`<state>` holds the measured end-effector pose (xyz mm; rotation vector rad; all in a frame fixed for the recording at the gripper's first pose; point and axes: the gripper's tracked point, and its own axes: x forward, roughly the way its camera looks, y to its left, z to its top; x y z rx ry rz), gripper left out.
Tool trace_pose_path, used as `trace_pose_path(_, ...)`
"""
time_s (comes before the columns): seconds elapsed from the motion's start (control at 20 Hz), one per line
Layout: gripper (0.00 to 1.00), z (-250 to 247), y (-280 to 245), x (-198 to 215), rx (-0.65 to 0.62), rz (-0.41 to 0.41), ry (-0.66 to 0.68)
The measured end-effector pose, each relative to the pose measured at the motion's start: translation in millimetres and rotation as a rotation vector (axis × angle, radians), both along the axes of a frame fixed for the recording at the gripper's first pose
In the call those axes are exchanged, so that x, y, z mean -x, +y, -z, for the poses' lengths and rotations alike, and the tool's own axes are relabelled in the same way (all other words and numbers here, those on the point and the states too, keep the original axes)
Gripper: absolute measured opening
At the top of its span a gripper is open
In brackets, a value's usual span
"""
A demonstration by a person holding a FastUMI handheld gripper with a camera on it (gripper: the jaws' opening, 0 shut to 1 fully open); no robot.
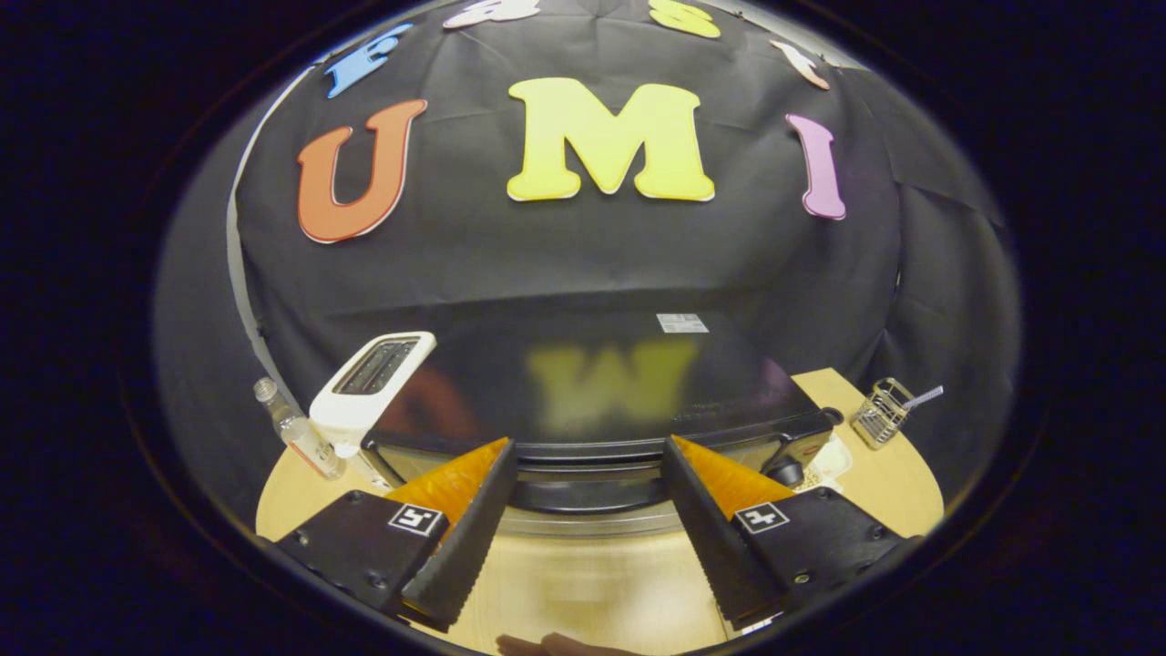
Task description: Open the toaster oven, put the food inside, and close the toaster oven door.
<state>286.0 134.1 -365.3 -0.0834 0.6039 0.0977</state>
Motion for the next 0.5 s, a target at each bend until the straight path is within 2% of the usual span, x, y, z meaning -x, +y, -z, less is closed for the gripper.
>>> trace_pose_path(0.5, 1.0, 11, -12, 69, 0.01, 0.006, -0.018)
